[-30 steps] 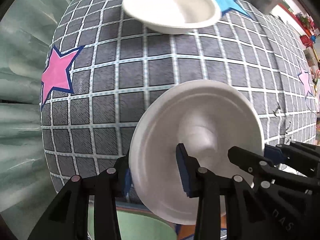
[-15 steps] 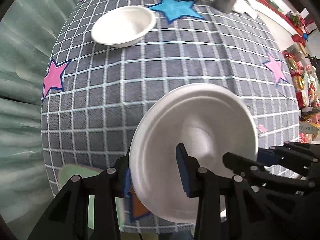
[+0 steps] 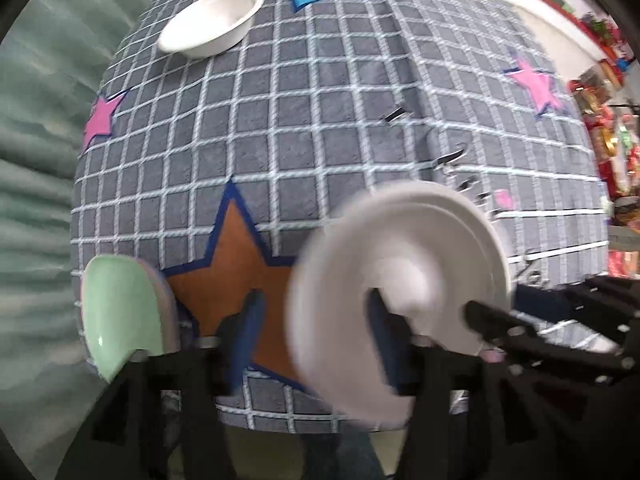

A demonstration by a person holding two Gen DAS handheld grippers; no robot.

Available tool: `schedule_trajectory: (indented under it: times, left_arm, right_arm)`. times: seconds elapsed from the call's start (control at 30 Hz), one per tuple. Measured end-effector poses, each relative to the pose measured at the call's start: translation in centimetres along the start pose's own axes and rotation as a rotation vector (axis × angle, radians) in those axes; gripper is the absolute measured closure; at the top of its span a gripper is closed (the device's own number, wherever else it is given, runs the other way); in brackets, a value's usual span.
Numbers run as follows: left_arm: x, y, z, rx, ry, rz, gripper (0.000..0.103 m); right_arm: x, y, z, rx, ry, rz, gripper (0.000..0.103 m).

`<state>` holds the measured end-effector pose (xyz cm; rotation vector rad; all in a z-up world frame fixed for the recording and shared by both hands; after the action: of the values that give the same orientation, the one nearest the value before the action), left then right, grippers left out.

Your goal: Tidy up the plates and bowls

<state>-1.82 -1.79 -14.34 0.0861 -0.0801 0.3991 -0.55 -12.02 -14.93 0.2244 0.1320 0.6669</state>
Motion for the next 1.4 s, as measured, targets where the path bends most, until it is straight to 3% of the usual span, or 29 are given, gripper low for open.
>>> schedule_trajectory:
  times: [0.03,0.1,0.17,0.23,0.37,0.53,0.8,0.9,1.0,1.1,1.27,1.4]
  left_arm:
    - [-0.5,0.4,-0.2,0.012,-0.003,0.017,0.029]
    - [-2.3,1.4,-0.1,0.028,-0.004,0.048,0.025]
    - [-3.7,3.0,0.6,0.031,0.002,0.074,0.023]
    - [-4.2,4.1,1.0,0.031,0.007,0.094,0.023]
    - [-5.6,2.7,1.7,0.027,0.023,0.116,0.022]
    - [-7.5,4.7,1.6,0.020,0.046,0.099,0.022]
    - [-4.1,5.2,3.4,-0.014,0.006,0.077,0.022]
    - [-3.5,3.3,1.9,-0.057,-0.002,0.028,0.022]
    - [-2.1,4.5,1.3,-0.094,0.008,-0.025,0.022]
    - [-1.4,3.2,-0.5,-0.127,0.057,-0.072,0.022]
    - [-3.5,0.5,-1.8,-0.194,0.081,-0.116,0.013]
    - [-3.5,0.3,-1.4,-0.179,0.059,-0.155,0.013]
  right_arm:
    - [-0.2,-0.3,-0.1,0.006,0.009,0.000,0.069]
    - [-0.5,-1.3,0.3,-0.012,-0.004,-0.002,0.021]
    - [-0.4,-2.4,1.5,-0.027,-0.054,0.005,0.005]
    - [-0.7,-3.3,2.3,-0.011,-0.064,-0.003,0.005]
    - [-1.9,-5.4,3.5,-0.031,-0.058,-0.016,0.005]
    - [-3.6,-7.4,4.7,-0.034,-0.039,-0.068,0.005]
    - [-3.7,-7.2,4.3,-0.037,-0.034,-0.123,0.005]
    - [-3.2,-7.0,3.9,-0.046,-0.041,-0.172,0.005]
    - [-3.1,-6.7,3.2,-0.049,-0.032,-0.205,0.005]
    - [-3.3,-6.8,2.0,-0.099,-0.017,-0.220,0.005]
    - [-4.1,-7.1,-0.1,-0.138,0.016,-0.271,0.005]
    - [-3.9,-7.2,0.2,-0.170,-0.002,-0.275,0.004]
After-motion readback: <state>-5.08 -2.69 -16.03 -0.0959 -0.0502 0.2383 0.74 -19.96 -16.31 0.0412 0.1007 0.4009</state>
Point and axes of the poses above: each gripper's, at about its wrist camera, not at the fingertips, and z roughly against the way its jaws point, y to its left, x to its top, the point moved 10 cm from there along -z, roughly the way its jaws point, and after that the axes turned 5 degrees about z, right-handed, at the moved point
